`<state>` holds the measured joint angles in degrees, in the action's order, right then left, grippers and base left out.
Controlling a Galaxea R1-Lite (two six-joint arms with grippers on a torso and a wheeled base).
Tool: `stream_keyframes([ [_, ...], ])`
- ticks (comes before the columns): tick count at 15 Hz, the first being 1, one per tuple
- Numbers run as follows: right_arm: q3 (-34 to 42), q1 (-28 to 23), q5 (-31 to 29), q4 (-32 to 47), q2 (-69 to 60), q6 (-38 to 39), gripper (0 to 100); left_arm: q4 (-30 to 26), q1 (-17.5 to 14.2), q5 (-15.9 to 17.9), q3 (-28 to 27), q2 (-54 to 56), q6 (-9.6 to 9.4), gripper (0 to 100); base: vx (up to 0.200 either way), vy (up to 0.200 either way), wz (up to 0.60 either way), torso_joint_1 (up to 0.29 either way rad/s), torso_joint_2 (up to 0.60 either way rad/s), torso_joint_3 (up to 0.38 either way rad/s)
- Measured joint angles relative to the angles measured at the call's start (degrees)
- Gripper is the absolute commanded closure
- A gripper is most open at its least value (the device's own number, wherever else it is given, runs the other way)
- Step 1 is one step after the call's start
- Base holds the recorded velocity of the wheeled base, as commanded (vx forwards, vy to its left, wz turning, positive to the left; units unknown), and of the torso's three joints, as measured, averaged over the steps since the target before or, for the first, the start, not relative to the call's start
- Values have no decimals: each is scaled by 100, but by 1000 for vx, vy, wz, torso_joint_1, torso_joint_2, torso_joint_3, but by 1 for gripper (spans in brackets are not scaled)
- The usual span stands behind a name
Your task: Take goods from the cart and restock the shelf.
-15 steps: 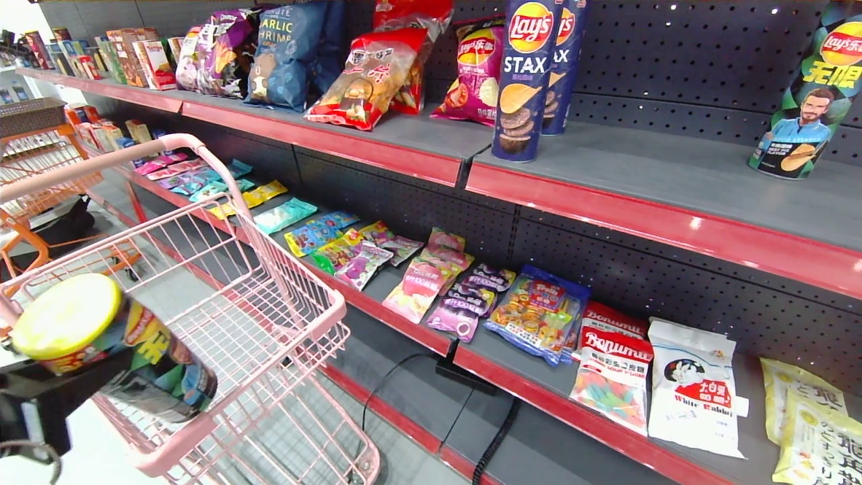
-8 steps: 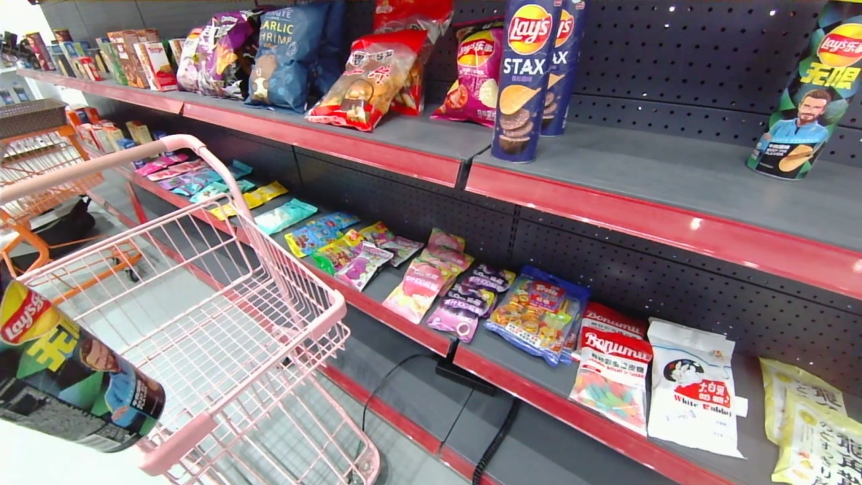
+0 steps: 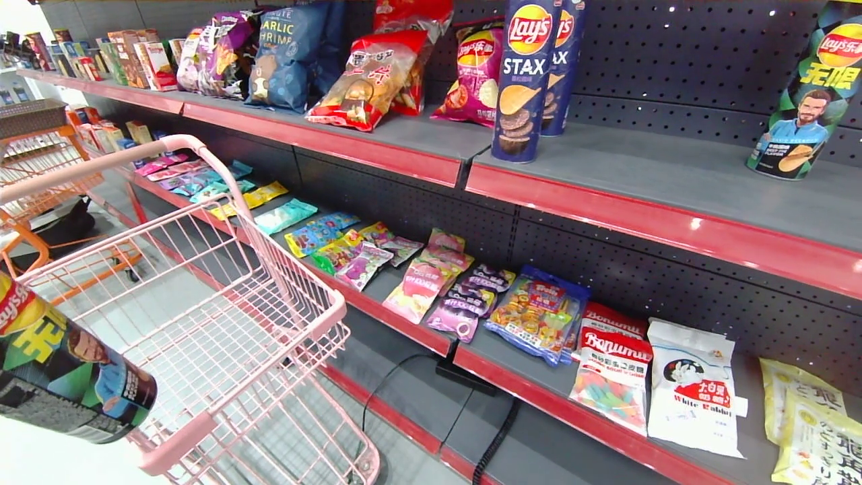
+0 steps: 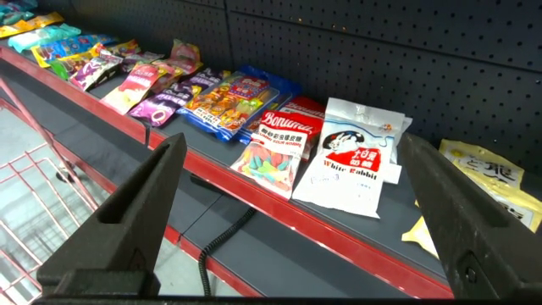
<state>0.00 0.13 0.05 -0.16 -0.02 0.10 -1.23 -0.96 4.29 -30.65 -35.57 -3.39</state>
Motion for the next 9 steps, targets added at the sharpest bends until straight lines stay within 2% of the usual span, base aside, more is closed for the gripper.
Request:
stream_keyframes([
  [2,0,5,-2,0,0,0,0,12,0,-126,-11,-41,-2,100,0,0,0,0,0,0],
  [4,0,0,-2,0,0,0,0,15,4,-158,-24,-65,-9,100,0,0,0,56,-215,-151],
  [9,-2,2,2,0,0,0,0,26,4,-165,17,-72,-24,100,0,0,0,146,-461,-317],
])
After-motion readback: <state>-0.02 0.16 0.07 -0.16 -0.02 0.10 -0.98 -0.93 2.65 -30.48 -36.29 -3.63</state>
